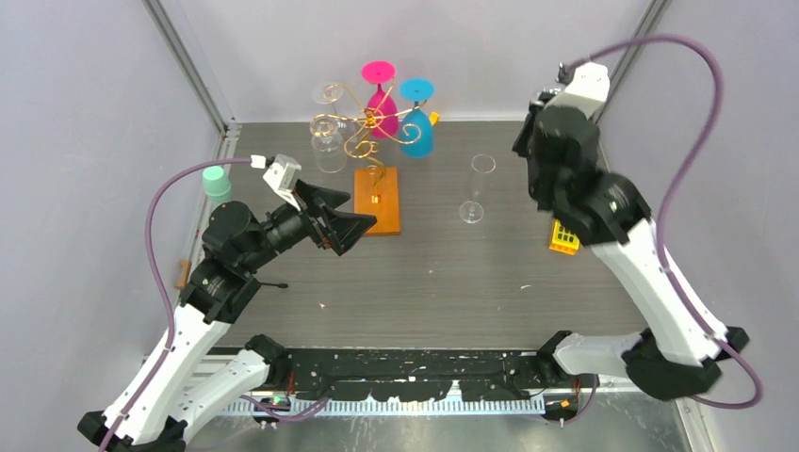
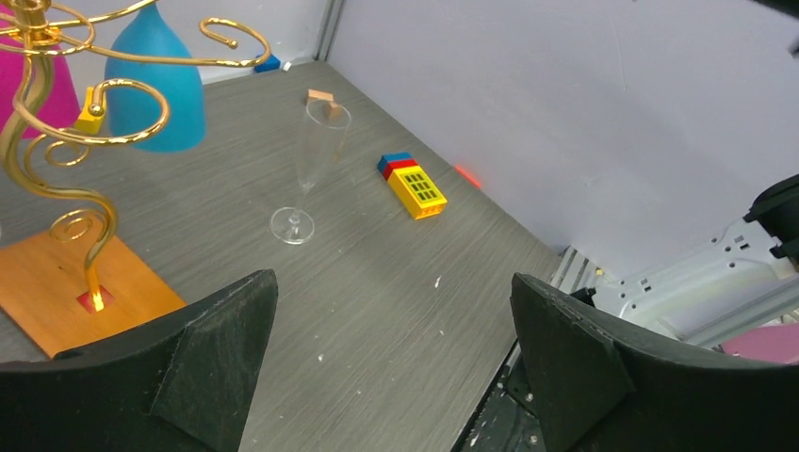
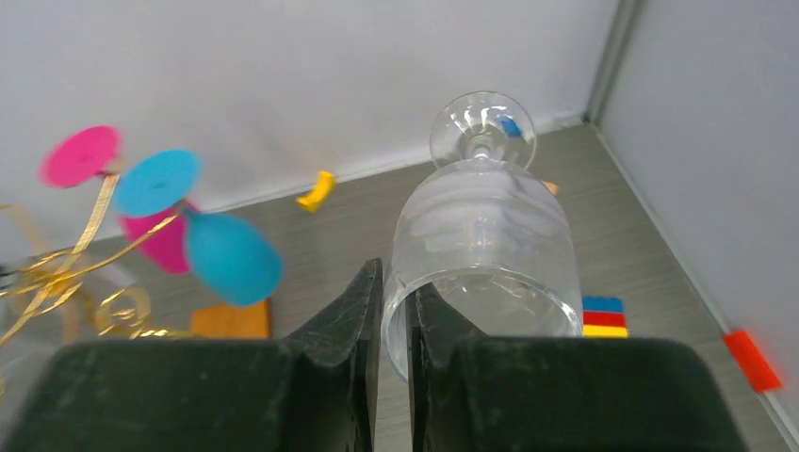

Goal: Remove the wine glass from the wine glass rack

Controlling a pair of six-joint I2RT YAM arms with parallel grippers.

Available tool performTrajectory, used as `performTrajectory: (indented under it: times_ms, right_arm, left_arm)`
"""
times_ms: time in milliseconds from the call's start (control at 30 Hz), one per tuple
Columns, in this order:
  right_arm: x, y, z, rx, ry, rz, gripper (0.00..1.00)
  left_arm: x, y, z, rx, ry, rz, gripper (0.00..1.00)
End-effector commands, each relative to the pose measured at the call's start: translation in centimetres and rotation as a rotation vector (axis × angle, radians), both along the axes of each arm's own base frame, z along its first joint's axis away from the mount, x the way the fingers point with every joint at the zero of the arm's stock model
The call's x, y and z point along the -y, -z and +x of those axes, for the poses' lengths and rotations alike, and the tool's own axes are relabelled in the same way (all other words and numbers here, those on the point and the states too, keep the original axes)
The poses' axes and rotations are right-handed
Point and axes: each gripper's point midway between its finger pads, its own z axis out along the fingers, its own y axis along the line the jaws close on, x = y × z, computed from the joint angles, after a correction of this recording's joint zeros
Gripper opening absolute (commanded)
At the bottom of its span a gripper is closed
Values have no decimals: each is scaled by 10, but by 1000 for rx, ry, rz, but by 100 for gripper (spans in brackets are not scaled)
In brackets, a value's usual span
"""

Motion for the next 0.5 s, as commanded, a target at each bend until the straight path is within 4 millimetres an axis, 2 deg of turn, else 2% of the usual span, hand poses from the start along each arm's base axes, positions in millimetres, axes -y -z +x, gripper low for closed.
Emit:
performTrajectory:
  times_ms: [0, 33, 67, 100, 133, 167, 200, 233, 267, 400, 467]
  right_arm:
    - [49, 52, 43, -253, 119, -78, 0]
    - [42, 69, 50, -316, 40, -47, 0]
    - [55, 86, 62, -370, 61, -20, 0]
    - [49, 101, 65, -430, 5, 1, 0]
    - [57, 120, 74, -488, 22, 12, 0]
    - [52, 133, 75, -543, -19, 30, 0]
    - [57, 151, 82, -600, -15, 44, 0]
    - [52, 165, 82, -648, -54, 72, 0]
    - [55, 179, 87, -690, -48, 92, 0]
    - [47, 216, 93, -800, -106, 162, 0]
    - [44, 227, 94, -833, -120, 178, 0]
  left_arm:
    - [-3, 6, -2, 13, -6, 41, 97]
    - [-4, 8, -2, 7, -9, 46, 97]
    - [-4, 9, -2, 4, -10, 49, 97]
    - [-4, 11, -1, -1, -13, 53, 97]
    - [-5, 13, -2, -4, -13, 56, 97]
    - [-5, 14, -2, -5, -13, 60, 97]
    - [-5, 16, -2, -6, -13, 64, 97]
    - [-6, 17, -2, -7, -17, 69, 97]
    - [-6, 19, -2, -7, -19, 74, 97]
    - [-9, 23, -1, -10, -33, 91, 97]
    - [-10, 25, -1, -12, -40, 96, 97]
